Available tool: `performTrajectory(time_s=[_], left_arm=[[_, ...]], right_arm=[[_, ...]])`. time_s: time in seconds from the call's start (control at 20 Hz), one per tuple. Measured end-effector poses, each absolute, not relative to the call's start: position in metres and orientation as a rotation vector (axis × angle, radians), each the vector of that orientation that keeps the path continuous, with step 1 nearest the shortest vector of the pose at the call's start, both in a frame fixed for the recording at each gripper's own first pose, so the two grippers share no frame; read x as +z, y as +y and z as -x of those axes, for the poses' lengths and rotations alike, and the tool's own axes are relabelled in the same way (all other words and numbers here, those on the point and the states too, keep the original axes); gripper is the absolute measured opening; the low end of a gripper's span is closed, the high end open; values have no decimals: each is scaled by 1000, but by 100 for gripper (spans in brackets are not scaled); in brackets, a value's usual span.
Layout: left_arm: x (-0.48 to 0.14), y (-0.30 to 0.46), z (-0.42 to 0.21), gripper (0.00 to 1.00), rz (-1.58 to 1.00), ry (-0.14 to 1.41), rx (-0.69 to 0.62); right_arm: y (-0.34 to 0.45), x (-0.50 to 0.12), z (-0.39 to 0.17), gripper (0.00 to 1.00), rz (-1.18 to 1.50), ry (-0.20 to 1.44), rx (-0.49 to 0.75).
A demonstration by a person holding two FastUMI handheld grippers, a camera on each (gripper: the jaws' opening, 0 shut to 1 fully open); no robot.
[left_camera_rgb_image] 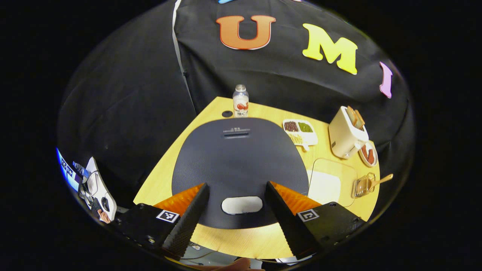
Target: Close the left gripper, press the button to open the rice cooker; take a wooden spoon from the chopstick holder with the right hand, scoop a spoonful of rice and pour it into the rice cooker, then put the wooden spoon back into the chopstick holder.
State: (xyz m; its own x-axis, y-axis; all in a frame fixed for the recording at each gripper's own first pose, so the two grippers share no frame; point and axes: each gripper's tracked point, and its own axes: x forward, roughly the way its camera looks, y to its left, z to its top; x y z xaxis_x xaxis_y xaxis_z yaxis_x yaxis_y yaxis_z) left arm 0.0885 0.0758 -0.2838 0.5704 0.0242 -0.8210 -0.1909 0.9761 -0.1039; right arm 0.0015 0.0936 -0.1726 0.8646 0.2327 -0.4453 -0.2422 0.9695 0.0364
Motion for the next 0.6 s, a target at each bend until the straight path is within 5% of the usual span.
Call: performTrajectory(time_s=[0.6], left_arm=[[-299, 73, -84, 100, 210, 921, 145]], right_arm=[[103, -173, -7, 97, 15, 484, 263]])
